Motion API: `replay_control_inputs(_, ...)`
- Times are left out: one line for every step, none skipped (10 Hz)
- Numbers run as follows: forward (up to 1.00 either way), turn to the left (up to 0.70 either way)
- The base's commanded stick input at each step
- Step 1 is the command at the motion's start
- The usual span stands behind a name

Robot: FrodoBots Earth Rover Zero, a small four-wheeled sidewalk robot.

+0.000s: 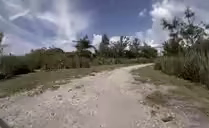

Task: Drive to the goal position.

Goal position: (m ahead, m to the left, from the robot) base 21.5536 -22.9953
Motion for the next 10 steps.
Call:
replay_control_inputs(0.85, 0.00)
replay_control_inputs(0.85, 0.00)
replay_control_inputs(0.85, 0.00)
replay_control_inputs(0.85, 0.00)
replay_control_inputs(0.85, 0.00)
replay_control_inputs(0.85, 0.00)
replay_control_inputs(0.85, 0.00)
replay_control_inputs(0.85, 0.00)
replay_control_inputs(0.85, 0.00)
replay_control_inputs(0.85, 0.00)
